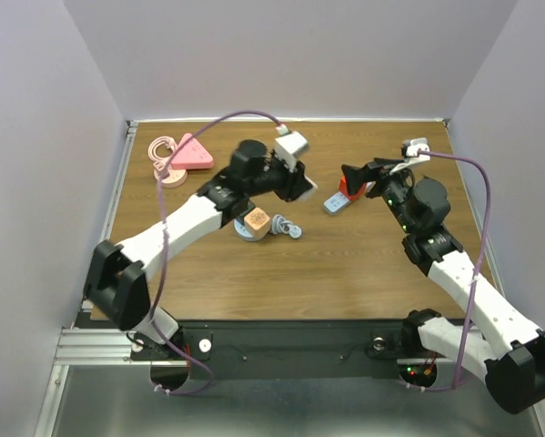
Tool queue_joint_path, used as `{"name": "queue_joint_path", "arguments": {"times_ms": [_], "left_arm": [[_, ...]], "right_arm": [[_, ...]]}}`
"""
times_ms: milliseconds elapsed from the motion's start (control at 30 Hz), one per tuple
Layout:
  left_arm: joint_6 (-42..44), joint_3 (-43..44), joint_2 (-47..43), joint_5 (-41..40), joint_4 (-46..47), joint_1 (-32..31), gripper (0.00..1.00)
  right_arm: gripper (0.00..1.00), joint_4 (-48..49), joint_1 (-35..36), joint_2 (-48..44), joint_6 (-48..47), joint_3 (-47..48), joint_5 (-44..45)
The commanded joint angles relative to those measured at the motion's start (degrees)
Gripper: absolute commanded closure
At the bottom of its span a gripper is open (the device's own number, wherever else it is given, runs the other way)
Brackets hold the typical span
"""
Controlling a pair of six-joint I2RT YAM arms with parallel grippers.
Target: Insert the plug
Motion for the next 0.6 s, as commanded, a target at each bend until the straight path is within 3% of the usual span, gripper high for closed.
{"name": "queue_joint_path", "arguments": {"times_ms": [0,133,367,567], "left_arm": [[-8.4,-3.3,-9.1,6.9,15.7,2.2,1.00],[-16.0,-8.8,-14.4,12.2,30.9,5.1,1.00],[-31.3,-13.4,-16.7,25.0,53.5,10.8,1.00],[-39.7,-17.2,-16.1,28.6,70.2,10.9,1.00]], "right_arm": [[0.00,4.8,0.0,1.6,-0.3,4.0,-16.1],[0.02,10.7,-0.1,3.1,3.8,6.1,-29.5],[0.04,19.7,0.0,3.6,9.1,6.7,-44.2],[0.07,27.0,0.0,4.2,14.0,5.4,-48.0]]}}
